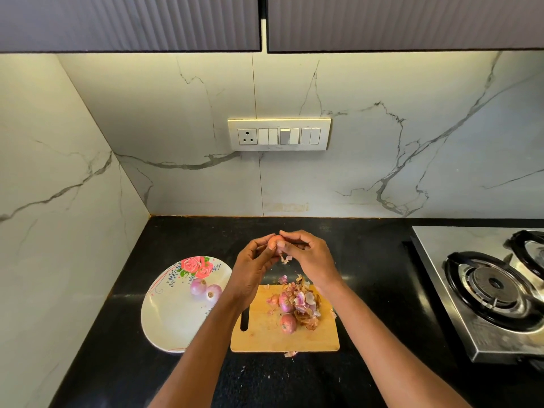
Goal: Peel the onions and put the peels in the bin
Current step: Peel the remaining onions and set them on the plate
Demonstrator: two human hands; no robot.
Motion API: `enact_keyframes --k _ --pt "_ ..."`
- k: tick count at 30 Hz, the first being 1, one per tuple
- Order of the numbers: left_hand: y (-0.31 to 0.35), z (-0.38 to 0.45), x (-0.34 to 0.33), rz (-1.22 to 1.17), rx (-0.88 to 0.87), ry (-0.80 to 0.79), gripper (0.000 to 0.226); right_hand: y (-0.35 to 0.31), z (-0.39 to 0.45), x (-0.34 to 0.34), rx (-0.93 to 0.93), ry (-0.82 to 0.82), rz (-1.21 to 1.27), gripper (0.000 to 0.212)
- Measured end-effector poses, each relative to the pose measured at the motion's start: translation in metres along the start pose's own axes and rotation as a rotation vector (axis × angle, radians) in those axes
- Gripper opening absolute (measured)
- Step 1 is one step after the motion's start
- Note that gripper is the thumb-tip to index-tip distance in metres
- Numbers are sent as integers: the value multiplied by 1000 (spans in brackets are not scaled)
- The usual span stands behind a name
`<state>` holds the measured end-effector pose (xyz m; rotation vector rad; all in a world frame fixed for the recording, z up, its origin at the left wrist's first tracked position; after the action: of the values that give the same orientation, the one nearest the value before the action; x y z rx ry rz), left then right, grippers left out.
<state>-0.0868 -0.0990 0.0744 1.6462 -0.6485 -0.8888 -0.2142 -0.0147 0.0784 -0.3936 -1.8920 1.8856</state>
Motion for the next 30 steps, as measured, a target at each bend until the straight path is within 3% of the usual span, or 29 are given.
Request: enact_keyframes --k 4,10,18,30 --pt "2 -1 -4 14 -25 11 41 6 -2 1 -3 84 133 18" --pt "-7 -5 3 -79 -4 44 30 5 1 -4 36 136 -79 18" --pt "-5 -4 13 -81 9 71 27 -10 -3 -12 69 -63 -288 37" --pt "-4 -7 11 -45 20 22 25 -21 -9 -4 206 -47 -401 33"
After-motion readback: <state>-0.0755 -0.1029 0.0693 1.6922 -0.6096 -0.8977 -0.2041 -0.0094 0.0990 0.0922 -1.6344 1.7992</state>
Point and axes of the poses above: each hand's wrist, its own z-axis towards the middle knuckle, its own x-axis out of the back of the hand, y = z × x, the point moved 7 cm from there along z, towards the middle knuckle, and after that the axes turned 9 degrees about -y, right-handed, at the moved point
